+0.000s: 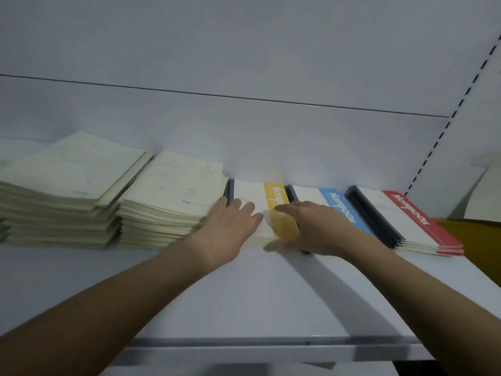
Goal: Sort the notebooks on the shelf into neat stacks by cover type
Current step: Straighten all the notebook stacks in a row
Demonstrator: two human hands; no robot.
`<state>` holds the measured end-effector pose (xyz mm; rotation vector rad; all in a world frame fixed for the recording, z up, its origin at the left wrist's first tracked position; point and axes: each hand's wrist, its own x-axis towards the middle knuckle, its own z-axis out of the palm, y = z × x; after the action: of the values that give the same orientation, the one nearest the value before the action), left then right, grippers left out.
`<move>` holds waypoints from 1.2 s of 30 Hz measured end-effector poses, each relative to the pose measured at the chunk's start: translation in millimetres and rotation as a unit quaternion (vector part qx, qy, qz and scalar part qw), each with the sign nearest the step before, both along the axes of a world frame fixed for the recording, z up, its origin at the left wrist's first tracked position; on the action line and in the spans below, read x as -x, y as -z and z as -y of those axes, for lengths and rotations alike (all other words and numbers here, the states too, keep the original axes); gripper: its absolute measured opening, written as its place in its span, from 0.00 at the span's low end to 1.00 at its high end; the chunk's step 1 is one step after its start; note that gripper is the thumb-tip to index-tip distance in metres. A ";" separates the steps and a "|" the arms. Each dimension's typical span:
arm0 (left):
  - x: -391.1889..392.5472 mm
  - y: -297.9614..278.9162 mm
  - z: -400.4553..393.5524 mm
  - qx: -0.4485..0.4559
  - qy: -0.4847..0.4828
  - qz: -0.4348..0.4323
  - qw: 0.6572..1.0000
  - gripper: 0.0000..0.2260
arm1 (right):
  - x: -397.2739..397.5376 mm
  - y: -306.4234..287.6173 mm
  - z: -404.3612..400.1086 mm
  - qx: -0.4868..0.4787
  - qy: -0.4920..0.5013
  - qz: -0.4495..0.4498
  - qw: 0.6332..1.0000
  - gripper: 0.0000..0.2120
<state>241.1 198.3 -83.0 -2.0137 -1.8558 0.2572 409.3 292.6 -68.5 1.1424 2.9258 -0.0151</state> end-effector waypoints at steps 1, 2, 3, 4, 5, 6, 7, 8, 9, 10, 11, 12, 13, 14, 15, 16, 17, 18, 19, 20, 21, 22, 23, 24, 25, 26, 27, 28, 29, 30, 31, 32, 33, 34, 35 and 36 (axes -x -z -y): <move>-0.9 2.9 2.4 -0.007 0.007 0.023 1.000 0.27 | -10.7 -4.2 5.1 0.032 0.018 -0.031 0.999 0.39; -2.8 5.5 5.0 -0.007 0.016 0.057 0.998 0.29 | -23.2 -8.2 8.2 0.052 0.031 -0.053 0.997 0.38; -6.4 7.0 8.1 -0.004 0.027 0.096 0.995 0.30 | -37.8 -11.7 9.0 0.061 0.040 -0.064 0.995 0.35; -11.6 7.2 11.8 -0.003 0.041 0.138 0.990 0.30 | -52.8 -13.7 6.9 0.060 0.049 -0.068 0.995 0.31; -17.6 7.9 14.4 -0.008 0.057 0.177 0.983 0.30 | -67.4 -14.8 2.9 0.056 0.061 -0.068 0.994 0.28; -25.0 8.9 16.1 -0.014 0.069 0.211 0.975 0.29 | -79.9 -15.2 -2.3 0.051 0.076 -0.064 0.994 0.26; -32.6 10.1 16.7 -0.023 0.077 0.238 0.968 0.28 | -91.2 -14.6 -8.3 0.050 0.093 -0.059 0.993 0.25; -40.3 10.7 15.4 -0.033 0.084 0.256 0.963 0.27 | -100.3 -14.1 -13.9 0.051 0.104 -0.056 0.992 0.25; -47.7 10.9 12.3 -0.041 0.091 0.267 0.959 0.27 | -107.7 -12.9 -18.5 0.053 0.108 -0.050 0.991 0.26; -55.0 10.5 7.5 -0.042 0.098 0.272 0.956 0.27 | -113.5 -10.1 -22.8 0.050 0.103 -0.039 0.993 0.28; -61.9 9.5 0.0 -0.042 0.103 0.270 0.956 0.27 | -118.8 -5.7 -28.4 0.045 0.091 -0.022 0.995 0.30; -68.2 8.2 -9.8 -0.040 0.104 0.261 0.959 0.28 | -123.0 -1.2 -34.2 0.041 0.074 -0.007 0.996 0.32; -74.5 6.6 -21.7 -0.037 0.105 0.239 0.964 0.29 | -126.6 2.5 -39.9 0.037 0.057 0.001 0.998 0.34; -80.5 4.8 -33.3 -0.032 0.107 0.214 0.970 0.32 | -129.7 4.2 -45.3 0.031 0.044 0.005 0.999 0.35; -87.1 3.7 -43.8 -0.020 0.107 0.192 0.975 0.35 | -133.4 4.9 -51.1 0.025 0.035 0.011 0.999 0.37; -93.3 3.6 -53.2 -0.003 0.100 0.176 0.979 0.37 | -136.4 4.9 -57.1 0.015 0.025 0.022 0.999 0.39; -97.7 5.9 -61.6 0.014 0.090 0.166 0.982 0.38 | -138.7 5.5 -61.8 0.006 0.019 0.037 0.999 0.40; -101.5 8.5 -67.7 0.032 0.085 0.161 0.983 0.39 | -139.2 7.3 -64.1 -0.004 0.010 0.048 0.999 0.39; -103.7 9.6 -72.6 0.049 0.084 0.155 0.983 0.39 | -138.8 10.7 -65.2 -0.018 -0.006 0.052 0.998 0.37; -104.9 8.6 -77.4 0.065 0.081 0.145 0.984 0.38 | -137.0 14.7 -66.3 -0.039 -0.031 0.048 0.998 0.32; -104.3 7.9 -82.9 0.073 0.074 0.127 0.986 0.38 | -134.2 18.4 -67.9 -0.060 -0.054 0.042 0.996 0.28; -105.2 5.2 -87.3 0.074 0.067 0.102 0.990 0.37 | -131.1 21.0 -70.5 -0.076 -0.072 0.034 0.994 0.26; -105.9 2.7 -90.6 0.072 0.062 0.075 0.993 0.36 | -128.7 21.9 -73.7 -0.083 -0.088 0.026 0.992 0.24; -107.4 -0.1 -92.7 0.073 0.064 0.054 0.994 0.35 | -128.1 22.0 -76.9 -0.083 -0.099 0.016 0.991 0.23; -107.5 -0.6 -95.1 0.068 0.072 0.034 0.995 0.35 | -129.1 21.9 -80.2 -0.080 -0.105 0.006 0.991 0.21; -107.5 1.5 -95.9 0.058 0.082 0.015 0.995 0.35 | -131.6 23.0 -83.0 -0.078 -0.106 -0.002 0.991 0.20; -107.6 4.4 -94.2 0.040 0.090 0.016 0.995 0.35 | -134.4 24.6 -84.7 -0.076 -0.104 -0.006 0.992 0.20; -106.0 7.2 -93.3 0.022 0.100 0.027 0.994 0.34 | -137.1 26.4 -86.3 -0.075 -0.107 -0.010 0.991 0.20; -104.6 7.6 -93.1 0.042 0.090 0.043 0.994 0.34 | -139.3 28.8 -87.7 -0.072 -0.114 -0.010 0.991 0.20; -105.2 5.9 -93.3 0.059 0.071 0.065 0.994 0.34 | -140.3 30.9 -89.6 -0.067 -0.122 -0.012 0.990 0.21; -105.0 5.3 -94.0 0.090 0.033 0.094 0.991 0.35 | -140.2 32.0 -91.6 -0.064 -0.128 -0.013 0.990 0.22; -105.7 4.4 -95.8 0.101 0.010 0.103 0.989 0.35 | -139.0 32.0 -93.4 -0.064 -0.135 -0.016 0.989 0.22; -107.3 3.1 -98.0 0.098 0.002 0.099 0.990 0.35 | -137.4 32.2 -95.2 -0.063 -0.138 -0.021 0.988 0.23; -109.1 1.6 -100.1 0.095 0.002 0.094 0.991 0.35 | -135.3 33.3 -96.4 -0.058 -0.140 -0.025 0.988 0.23; -110.5 2.1 -100.6 0.089 0.002 0.087 0.992 0.35 | -133.3 34.4 -97.0 -0.052 -0.142 -0.028 0.988 0.23; -112.7 3.9 -99.7 0.078 0.009 0.075 0.994 0.35 | -132.1 35.7 -97.5 -0.045 -0.142 -0.030 0.988 0.24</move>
<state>353.7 298.0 -86.9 -2.2073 -1.9621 0.2590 541.5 390.0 -104.2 0.7340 3.1429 0.0853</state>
